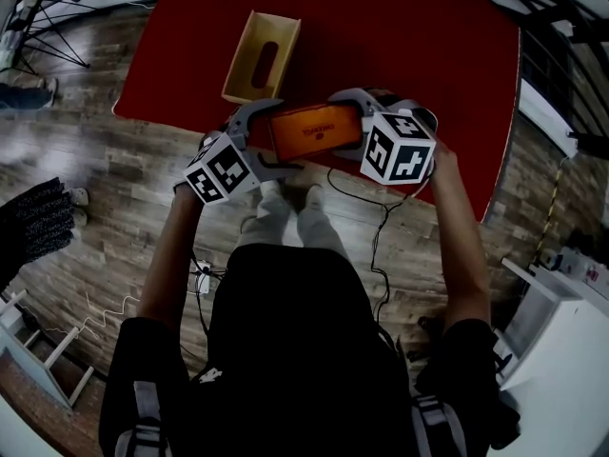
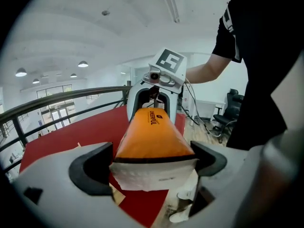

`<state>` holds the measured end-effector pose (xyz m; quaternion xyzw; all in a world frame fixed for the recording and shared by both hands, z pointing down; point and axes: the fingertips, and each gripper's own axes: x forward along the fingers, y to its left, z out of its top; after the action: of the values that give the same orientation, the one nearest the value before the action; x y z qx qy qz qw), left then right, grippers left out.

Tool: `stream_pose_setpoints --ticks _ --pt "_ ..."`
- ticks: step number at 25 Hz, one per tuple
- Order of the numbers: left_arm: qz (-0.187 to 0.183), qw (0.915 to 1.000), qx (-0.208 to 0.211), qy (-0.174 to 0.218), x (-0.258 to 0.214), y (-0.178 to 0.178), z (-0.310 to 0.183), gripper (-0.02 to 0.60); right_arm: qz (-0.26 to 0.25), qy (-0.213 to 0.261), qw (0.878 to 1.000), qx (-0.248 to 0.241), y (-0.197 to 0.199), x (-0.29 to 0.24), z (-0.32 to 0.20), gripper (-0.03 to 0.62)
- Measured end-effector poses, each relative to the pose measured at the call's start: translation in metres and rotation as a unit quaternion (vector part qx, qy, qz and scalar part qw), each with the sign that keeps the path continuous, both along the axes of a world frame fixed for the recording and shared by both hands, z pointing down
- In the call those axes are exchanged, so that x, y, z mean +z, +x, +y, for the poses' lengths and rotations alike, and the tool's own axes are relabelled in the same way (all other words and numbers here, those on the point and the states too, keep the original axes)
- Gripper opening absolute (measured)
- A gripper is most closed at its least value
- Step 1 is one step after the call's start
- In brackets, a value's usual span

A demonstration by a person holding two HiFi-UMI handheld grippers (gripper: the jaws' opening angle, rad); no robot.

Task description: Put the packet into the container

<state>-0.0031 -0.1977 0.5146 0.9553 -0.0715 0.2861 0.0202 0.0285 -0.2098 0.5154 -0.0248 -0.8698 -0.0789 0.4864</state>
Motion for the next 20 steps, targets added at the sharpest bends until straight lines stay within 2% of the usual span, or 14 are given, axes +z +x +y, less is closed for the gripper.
stream_pose_setpoints --ticks 3,9,15,20 --pt "-0.019 0.9998 -0.003 0.004 0.0 -0.005 0.004 0.493 -0.004 0.005 1.0 -0.007 -0.009 -0.003 0.002 0.371" --pt "-0.033 0.9993 -0.014 -0.006 -0.003 -0.015 0.01 0.389 -0.015 -0.015 1.0 0.0 -0.018 -0.005 0.012 0.373" --pt "-0.031 0.9994 -0.01 -0.011 -0.005 -0.018 0.015 0.385 -0.041 -0.028 0.999 0.02 -0.019 -0.008 0.016 0.378" --pt "-0.019 0.9998 -0.006 -0.006 -0.013 -0.02 0.014 0.385 -0.06 -0.019 0.997 0.033 -0.02 -0.022 0.014 0.38"
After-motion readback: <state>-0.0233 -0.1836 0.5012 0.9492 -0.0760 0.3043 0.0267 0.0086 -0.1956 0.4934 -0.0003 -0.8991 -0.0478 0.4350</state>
